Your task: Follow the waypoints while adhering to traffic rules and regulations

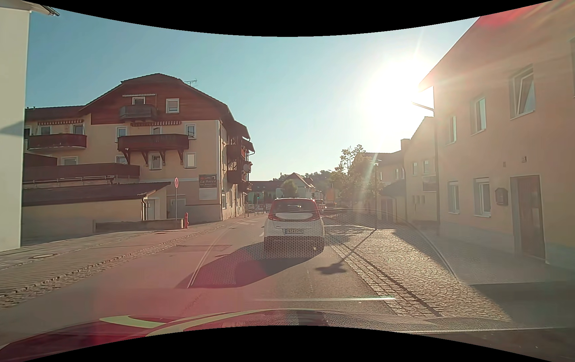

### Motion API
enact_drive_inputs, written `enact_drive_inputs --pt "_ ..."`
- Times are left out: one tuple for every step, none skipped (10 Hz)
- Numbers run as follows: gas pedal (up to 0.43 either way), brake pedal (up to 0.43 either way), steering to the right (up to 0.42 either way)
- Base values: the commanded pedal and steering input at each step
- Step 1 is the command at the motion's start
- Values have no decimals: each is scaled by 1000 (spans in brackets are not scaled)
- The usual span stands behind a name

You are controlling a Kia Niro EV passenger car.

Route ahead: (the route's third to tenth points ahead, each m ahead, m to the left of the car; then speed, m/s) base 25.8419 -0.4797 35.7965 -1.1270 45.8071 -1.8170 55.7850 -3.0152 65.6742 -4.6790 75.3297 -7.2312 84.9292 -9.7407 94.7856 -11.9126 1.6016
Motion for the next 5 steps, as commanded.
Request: enact_drive_inputs --pt "0 0 -3" --pt "0 0 -3" --pt "0 0 -3" --pt "0 0 -3" --pt "0 0 -3"
